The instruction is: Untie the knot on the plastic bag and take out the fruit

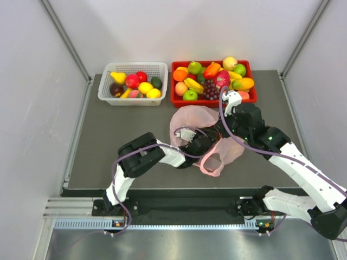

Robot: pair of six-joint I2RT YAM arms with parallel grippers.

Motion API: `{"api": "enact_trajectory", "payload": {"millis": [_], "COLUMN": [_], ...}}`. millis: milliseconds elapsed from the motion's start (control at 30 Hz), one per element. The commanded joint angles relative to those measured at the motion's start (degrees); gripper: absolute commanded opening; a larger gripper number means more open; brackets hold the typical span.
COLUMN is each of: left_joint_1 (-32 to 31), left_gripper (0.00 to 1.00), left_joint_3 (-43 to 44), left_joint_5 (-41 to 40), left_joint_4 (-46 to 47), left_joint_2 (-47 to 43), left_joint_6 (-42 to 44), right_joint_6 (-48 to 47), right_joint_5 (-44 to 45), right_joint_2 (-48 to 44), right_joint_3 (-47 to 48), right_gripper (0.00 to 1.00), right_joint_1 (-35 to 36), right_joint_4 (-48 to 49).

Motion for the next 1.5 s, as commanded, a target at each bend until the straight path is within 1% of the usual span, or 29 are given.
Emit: {"api": "enact_trajectory", "payload": {"millis": [0, 33, 67, 133, 167, 200, 233, 300, 367, 533, 600, 767, 900, 1000, 1100, 1133, 1167, 1233, 1300, 1333, 1367, 1433, 1467], "left_joint_1": [2.76, 3.03, 3.29, 3.82, 3.91, 4.00, 4.09, 4.09, 4.09, 3.12, 2.42, 0.49, -0.66, -0.92, -0.84, -0.92, -1.01, -1.88, -3.55, -3.99, -4.87, -5.75, -6.54], "left_gripper": [0.49, 0.43, 0.32, 0.24, 0.11, 0.02, 0.00, 0.00, 0.00, 0.00, 0.00, 0.00, 0.00, 0.00, 0.00, 0.00, 0.00, 0.00, 0.00, 0.00, 0.00, 0.00, 0.00], "left_joint_3": [0.38, 0.12, -0.50, -1.11, -1.73, -1.99, -2.43, -3.93, -5.15, -10.51, -13.24, -19.48, -23.96, -27.56, -29.42, -29.42, -29.33, -29.50, -29.16, -28.11, -27.49, -26.87, -27.04], "left_joint_5": [1.86, 2.40, 3.01, 3.54, 3.63, 3.72, 4.42, 5.47, 7.49, 9.61, 10.57, 15.84, 19.01, 24.01, 32.88, 39.17, 41.67, 46.15, 48.71, 50.11, 53.52, 56.27, 57.32], "left_joint_4": [-1.05, 0.18, 1.67, 2.99, 3.87, 5.45, 6.85, 11.41, 13.45, 19.95, 20.05, 19.08, 17.51, 16.01, 14.18, 13.29, 12.24, 9.87, 6.97, 2.43, 0.91, -3.65, -5.51], "left_joint_2": [2.40, 2.67, 2.67, 2.67, 2.58, 2.23, 2.06, 1.18, 0.39, -6.90, -11.10, -19.54, -25.26, -28.87, -30.81, -31.25, -32.39, -33.97, -37.31, -38.19, -39.85, -41.62, -44.15], "left_joint_6": [0.25, 0.69, 1.30, 2.10, 3.14, 3.59, 4.03, 6.66, 9.38, 14.83, 17.82, 20.11, 21.17, 21.17, 21.43, 21.87, 22.48, 24.59, 27.05, 29.50, 30.57, 33.11, 33.73], "right_joint_6": [0.38, 0.37, 0.37, 0.29, 0.29, 0.29, 0.37, 0.37, 0.20, -0.42, -0.85, -1.03, -1.03, -1.12, -1.12, -1.12, -1.21, -1.21, -1.64, -1.65, -1.91, -2.17, -2.26], "right_joint_5": [-0.21, -0.04, -0.04, 0.22, 0.31, 0.31, 0.40, 0.66, 1.54, 4.44, 5.41, 8.66, 9.19, 9.80, 10.24, 10.16, 10.24, 10.60, 10.60, 10.51, 10.34, 9.63, 9.63], "right_joint_2": [-2.03, -2.03, -2.03, -2.12, -2.21, -2.30, -2.21, -2.47, -2.56, -3.61, -4.14, -4.76, -4.41, -4.06, -3.70, -3.53, -3.09, -2.65, -2.30, -2.04, -1.42, -0.46, -0.28], "right_joint_3": [1.27, 1.27, 1.36, 1.27, 1.27, 1.19, 1.19, 1.01, 1.01, 0.92, 0.84, 0.75, 1.27, 1.80, 1.98, 2.06, 2.06, 2.06, 2.06, 2.06, 2.24, 2.42, 2.59], "right_gripper": [0.00, 0.00, 0.00, 0.00, 0.00, 0.00, 0.00, 0.00, 0.00, 0.00, 0.00, 0.00, 0.00, 0.00, 0.00, 0.00, 0.00, 0.00, 0.00, 0.00, 0.00, 0.00, 0.00], "right_joint_1": [0.43, 0.51, 0.43, 0.43, 0.43, 0.43, 0.43, 0.43, 0.34, 0.43, 0.43, 0.16, -0.19, -0.28, -0.36, -0.54, -0.45, -0.63, -0.80, -0.89, -0.98, -1.15, -1.16], "right_joint_4": [0.70, 0.53, 0.61, 0.44, 0.44, 0.44, 0.35, 0.35, 0.18, -0.79, -1.32, -1.67, -1.23, -0.88, -0.36, -0.35, -0.18, 0.35, 0.61, 1.05, 1.23, 1.58, 1.84]}}
